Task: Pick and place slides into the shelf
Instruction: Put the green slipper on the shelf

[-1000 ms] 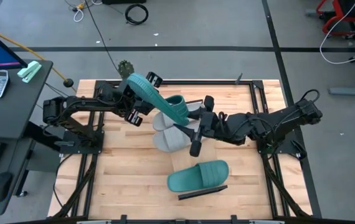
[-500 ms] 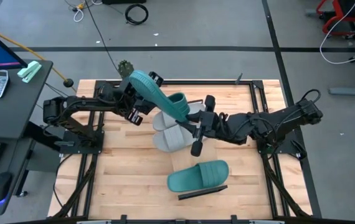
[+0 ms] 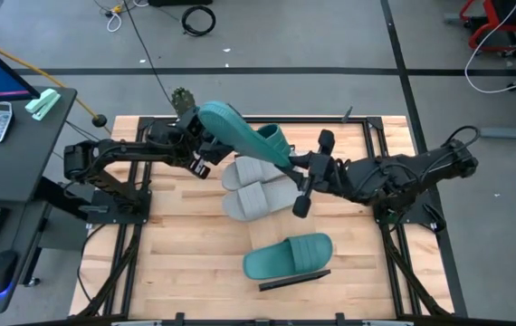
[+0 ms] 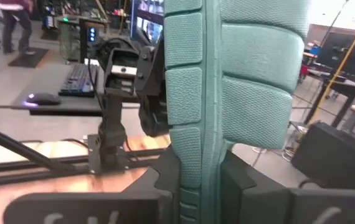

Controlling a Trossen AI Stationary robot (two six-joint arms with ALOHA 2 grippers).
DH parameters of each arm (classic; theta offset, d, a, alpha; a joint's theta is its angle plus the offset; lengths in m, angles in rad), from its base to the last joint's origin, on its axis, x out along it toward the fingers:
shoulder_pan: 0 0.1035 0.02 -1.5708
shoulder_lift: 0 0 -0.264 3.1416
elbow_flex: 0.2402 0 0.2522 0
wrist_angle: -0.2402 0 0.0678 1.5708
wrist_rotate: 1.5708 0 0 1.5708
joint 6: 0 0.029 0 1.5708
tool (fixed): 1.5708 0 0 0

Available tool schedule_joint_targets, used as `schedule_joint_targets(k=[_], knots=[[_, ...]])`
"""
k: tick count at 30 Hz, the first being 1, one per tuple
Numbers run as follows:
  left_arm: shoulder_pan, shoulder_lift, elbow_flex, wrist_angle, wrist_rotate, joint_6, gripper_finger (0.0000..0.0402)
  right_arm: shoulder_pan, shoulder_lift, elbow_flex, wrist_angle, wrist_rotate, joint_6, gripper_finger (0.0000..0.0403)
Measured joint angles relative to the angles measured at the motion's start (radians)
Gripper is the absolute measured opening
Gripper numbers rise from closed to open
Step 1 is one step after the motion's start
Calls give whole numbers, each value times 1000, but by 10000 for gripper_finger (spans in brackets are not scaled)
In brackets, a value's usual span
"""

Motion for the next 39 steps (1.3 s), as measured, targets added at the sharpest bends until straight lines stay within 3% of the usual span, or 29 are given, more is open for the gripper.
schedule_joint_targets(k=[15, 28, 39], knots=[[-7, -8, 1, -106, -12, -53, 162, -13, -14, -2, -27, 57, -15, 61], [16, -10, 4, -164, -86, -26, 163, 6, -22, 21, -22, 0, 27, 60], [47, -6, 1, -183, -103, -48, 163, 29, -22, 23, -96, 17, 82, 59]])
